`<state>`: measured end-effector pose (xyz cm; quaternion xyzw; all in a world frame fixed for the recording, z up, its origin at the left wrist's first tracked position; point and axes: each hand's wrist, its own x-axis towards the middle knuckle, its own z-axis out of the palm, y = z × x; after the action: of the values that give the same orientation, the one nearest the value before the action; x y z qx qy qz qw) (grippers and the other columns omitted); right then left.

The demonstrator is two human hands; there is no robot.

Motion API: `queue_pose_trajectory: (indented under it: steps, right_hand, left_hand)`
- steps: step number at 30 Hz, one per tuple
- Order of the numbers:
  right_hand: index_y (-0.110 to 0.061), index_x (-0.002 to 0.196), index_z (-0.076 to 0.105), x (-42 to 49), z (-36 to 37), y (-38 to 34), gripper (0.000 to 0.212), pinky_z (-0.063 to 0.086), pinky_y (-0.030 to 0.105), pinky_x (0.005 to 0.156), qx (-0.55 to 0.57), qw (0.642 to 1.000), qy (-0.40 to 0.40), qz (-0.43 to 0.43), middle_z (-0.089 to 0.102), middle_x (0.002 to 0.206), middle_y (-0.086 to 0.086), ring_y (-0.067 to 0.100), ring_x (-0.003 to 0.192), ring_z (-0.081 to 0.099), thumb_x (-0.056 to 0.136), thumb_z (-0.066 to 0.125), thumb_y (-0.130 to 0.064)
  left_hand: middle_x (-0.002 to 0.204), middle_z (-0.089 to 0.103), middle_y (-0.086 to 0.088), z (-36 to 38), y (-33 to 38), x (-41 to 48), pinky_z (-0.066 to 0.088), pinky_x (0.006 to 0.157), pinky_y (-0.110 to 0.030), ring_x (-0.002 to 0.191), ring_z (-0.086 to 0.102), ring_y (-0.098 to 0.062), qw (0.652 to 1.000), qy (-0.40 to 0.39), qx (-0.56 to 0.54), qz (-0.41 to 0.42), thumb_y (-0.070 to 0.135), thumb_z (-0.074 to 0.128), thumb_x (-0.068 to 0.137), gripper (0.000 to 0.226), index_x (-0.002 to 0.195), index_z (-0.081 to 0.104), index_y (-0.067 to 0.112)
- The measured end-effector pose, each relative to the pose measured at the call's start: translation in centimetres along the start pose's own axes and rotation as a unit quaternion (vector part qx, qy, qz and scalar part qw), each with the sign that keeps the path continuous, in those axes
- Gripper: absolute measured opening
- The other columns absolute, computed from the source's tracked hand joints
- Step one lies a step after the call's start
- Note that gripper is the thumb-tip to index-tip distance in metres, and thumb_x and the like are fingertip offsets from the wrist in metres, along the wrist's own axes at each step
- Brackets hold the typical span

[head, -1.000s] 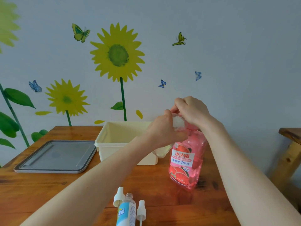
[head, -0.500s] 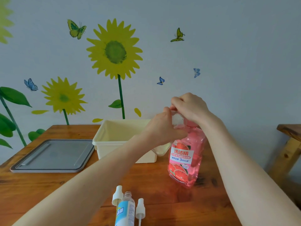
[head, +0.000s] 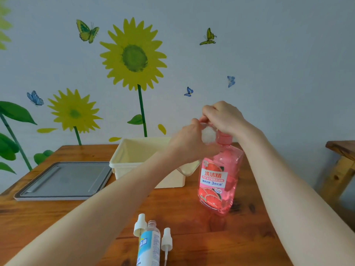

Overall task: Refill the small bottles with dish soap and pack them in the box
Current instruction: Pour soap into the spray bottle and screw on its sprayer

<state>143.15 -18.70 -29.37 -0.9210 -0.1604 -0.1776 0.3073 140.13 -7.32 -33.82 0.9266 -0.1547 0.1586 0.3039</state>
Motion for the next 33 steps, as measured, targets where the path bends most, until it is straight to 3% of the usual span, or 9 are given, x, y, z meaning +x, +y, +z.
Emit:
queue_pose_trajectory:
  steps: [5, 12, 17, 21, 26, 33]
  right_hand:
    - [-0.008, 0.081, 0.072, 0.0, 0.6, 0.7, 0.040, 0.039, 0.025, 0.065, 0.008, 0.999, 0.038, -0.003, 0.071, 0.078, -0.010, 0.021, 0.081, 0.059, 0.084, 0.037, -0.026]
    - [-0.008, 0.069, 0.067, -0.1, 0.6, 0.5, 0.038, 0.033, 0.025, 0.054, -0.010, 1.000, 0.006, 0.000, 0.063, 0.065, -0.012, 0.014, 0.063, 0.050, 0.086, 0.038, -0.026]
    - [-0.009, 0.078, 0.072, 0.2, 0.0, 0.4, 0.039, 0.037, 0.023, 0.059, 0.030, 0.999, 0.024, -0.004, 0.063, 0.064, -0.019, 0.013, 0.070, 0.055, 0.085, 0.037, -0.026]
    - [-0.014, 0.076, 0.074, -0.5, 1.1, 1.0, 0.039, 0.038, 0.023, 0.061, 0.024, 0.999, 0.041, -0.009, 0.064, 0.063, -0.015, 0.014, 0.071, 0.057, 0.085, 0.038, -0.026]
    - [-0.010, 0.076, 0.073, -0.4, 0.9, 0.5, 0.040, 0.038, 0.022, 0.059, 0.000, 1.000, 0.013, -0.019, 0.070, 0.078, -0.009, 0.014, 0.072, 0.058, 0.086, 0.037, -0.025]
    - [-0.013, 0.074, 0.072, 0.0, 0.6, 0.9, 0.040, 0.037, 0.023, 0.059, 0.001, 0.999, 0.041, -0.017, 0.070, 0.075, -0.011, 0.017, 0.074, 0.058, 0.083, 0.037, -0.028]
  left_hand:
    - [0.074, 0.042, 0.014, 0.6, -0.3, 0.4, 0.035, 0.046, -0.021, 0.064, 0.046, -0.002, 1.000, -0.002, 0.013, -0.004, 0.045, 0.070, 0.066, 0.055, 0.096, 0.030, 0.020]
    - [0.090, 0.048, 0.008, 0.2, -0.3, 0.3, 0.038, 0.052, -0.020, 0.076, 0.050, -0.010, 0.999, -0.032, 0.018, -0.012, 0.042, 0.069, 0.067, 0.057, 0.107, 0.036, 0.017]
    - [0.072, 0.042, 0.015, -0.2, 0.1, 0.5, 0.029, 0.043, -0.017, 0.061, 0.045, -0.001, 1.000, -0.005, 0.016, -0.002, 0.047, 0.068, 0.065, 0.055, 0.095, 0.030, 0.021]
    - [0.074, 0.048, 0.012, 1.4, -0.6, 0.1, 0.037, 0.044, -0.019, 0.062, 0.050, -0.002, 1.000, -0.001, -0.016, -0.017, 0.041, 0.070, 0.066, 0.053, 0.096, 0.032, 0.021]
    - [0.073, 0.047, 0.013, 1.1, -0.4, -0.2, 0.033, 0.042, -0.016, 0.060, 0.049, -0.001, 0.999, -0.003, -0.024, -0.024, 0.039, 0.070, 0.067, 0.053, 0.099, 0.034, 0.019]
    - [0.073, 0.043, 0.018, 1.0, -0.2, 0.2, 0.030, 0.043, -0.014, 0.061, 0.047, 0.000, 0.999, 0.010, -0.038, -0.009, 0.040, 0.071, 0.066, 0.054, 0.099, 0.034, 0.019]
